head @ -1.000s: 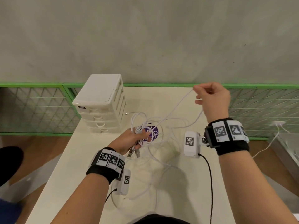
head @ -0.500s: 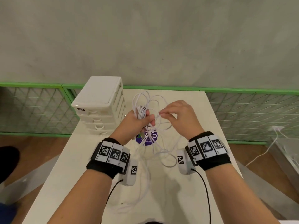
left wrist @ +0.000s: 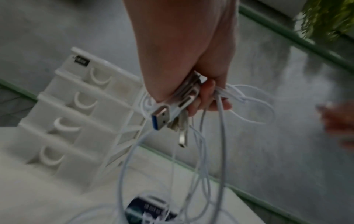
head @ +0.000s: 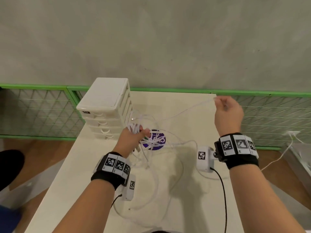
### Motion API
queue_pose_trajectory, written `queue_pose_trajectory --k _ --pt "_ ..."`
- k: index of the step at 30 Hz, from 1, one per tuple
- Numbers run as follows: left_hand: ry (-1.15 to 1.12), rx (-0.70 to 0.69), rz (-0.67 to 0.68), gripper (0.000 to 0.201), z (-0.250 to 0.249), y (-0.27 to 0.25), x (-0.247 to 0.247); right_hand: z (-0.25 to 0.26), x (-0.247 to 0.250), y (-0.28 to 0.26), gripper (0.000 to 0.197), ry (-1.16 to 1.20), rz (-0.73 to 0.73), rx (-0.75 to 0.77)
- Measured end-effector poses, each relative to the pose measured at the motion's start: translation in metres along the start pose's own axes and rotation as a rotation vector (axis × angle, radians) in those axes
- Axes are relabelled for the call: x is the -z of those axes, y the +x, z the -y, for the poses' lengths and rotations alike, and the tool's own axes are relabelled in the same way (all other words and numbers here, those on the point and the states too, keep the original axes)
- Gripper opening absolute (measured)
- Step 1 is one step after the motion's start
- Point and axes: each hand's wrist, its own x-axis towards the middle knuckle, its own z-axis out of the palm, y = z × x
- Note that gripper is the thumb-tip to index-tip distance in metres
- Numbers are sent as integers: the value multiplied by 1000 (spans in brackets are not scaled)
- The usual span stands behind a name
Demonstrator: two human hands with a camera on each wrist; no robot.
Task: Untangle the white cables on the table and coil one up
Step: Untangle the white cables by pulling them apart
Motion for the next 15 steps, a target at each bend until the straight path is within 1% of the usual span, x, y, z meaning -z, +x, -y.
queue_pose_trajectory --k 1,2,3,4,5,6,7,8,9,10,11,13,15 --pt "-52 -49 -33 19 -7 1 2 -12 0 -3 16 -108 24 -36" --pt "-89 -94 -52 16 -15 2 3 -18 -1 -6 21 -158 36 -32" --pt "-107 -128 -57 13 -23 2 3 -16 -4 -10 25 -144 49 21" --pt "-109 -156 -52 12 -31 2 0 -9 -9 -14 28 -92 81 130" --pt "-99 -181 -41 13 -39 2 -3 3 -16 -18 30 -39 147 262" --pt "-86 -206 -27 15 -46 0 -7 16 -23 -23 31 -8 251 379" --pt "-77 -230 -13 17 -54 -2 -11 27 -29 -26 31 -3 367 455" --pt "-79 -256 -4 19 -60 -4 -15 37 -35 -29 27 -28 466 495" --pt "-96 -284 -1 22 -66 -6 -17 45 -40 -32 21 -64 534 509" --pt "-119 -310 -4 24 -70 -7 -18 51 -43 -34 17 -95 564 517" --pt "-138 -330 -4 26 -74 -8 -18 55 -45 -34 18 -115 556 531" --pt "-130 -336 13 24 -76 -9 -15 61 -45 -32 20 -113 499 559" --pt "-59 -309 43 19 -69 -6 -14 70 -41 -31 11 17 482 491"
